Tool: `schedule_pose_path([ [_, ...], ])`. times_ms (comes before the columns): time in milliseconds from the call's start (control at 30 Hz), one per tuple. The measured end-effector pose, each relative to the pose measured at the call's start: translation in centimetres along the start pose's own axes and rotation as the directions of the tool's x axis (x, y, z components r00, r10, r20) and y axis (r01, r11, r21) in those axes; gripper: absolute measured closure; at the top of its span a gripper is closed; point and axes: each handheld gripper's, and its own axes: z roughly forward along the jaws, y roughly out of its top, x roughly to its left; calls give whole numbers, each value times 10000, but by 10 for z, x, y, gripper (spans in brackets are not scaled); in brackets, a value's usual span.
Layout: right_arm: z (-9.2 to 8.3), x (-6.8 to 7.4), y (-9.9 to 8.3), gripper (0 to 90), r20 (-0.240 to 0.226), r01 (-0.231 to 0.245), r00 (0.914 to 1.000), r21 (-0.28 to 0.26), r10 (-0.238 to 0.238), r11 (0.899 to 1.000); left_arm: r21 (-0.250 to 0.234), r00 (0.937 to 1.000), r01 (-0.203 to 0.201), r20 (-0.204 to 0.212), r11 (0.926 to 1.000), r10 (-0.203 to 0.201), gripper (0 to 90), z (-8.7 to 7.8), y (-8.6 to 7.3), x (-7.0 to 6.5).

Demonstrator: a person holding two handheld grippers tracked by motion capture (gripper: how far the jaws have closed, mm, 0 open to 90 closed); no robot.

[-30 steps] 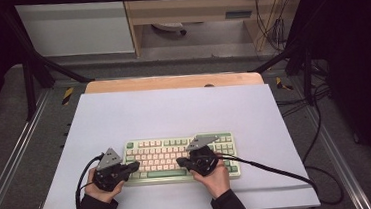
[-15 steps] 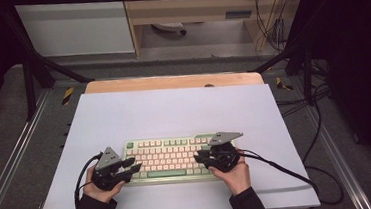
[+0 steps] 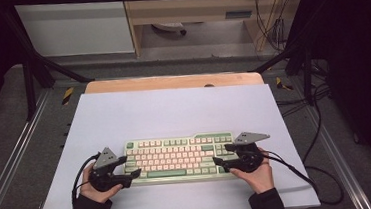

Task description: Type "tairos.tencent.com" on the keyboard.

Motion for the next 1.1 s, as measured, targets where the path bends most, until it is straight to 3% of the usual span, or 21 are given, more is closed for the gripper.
schedule_pose_path([
  [200, -9, -13, -15, 147, 155, -216, 9996, 8, 216, 9998, 66, 9998, -196, -34, 9998, 196, 127, -5, -7, 4],
  [333, -14, -21, -25, 98, 61, -243, 9997, -27, 243, 9997, 72, 9999, -145, 13, 9999, 145, 86, -8, -13, 8],
  [500, -19, -29, -40, 52, 108, -511, 9986, 101, 509, 9986, 163, 10000, -86, -17, 9998, 87, 66, -11, -22, 13],
  [633, -21, -33, -47, 36, 129, -414, 9991, 221, 412, 9989, 171, 9999, -142, 21, 9998, 142, 59, -13, -27, 14],
  [1100, -20, -29, -51, 17, 73, -116, 9999, 357, 113, 9993, 289, 9999, -163, 58, 9994, 161, 65, -10, -31, 15],
])
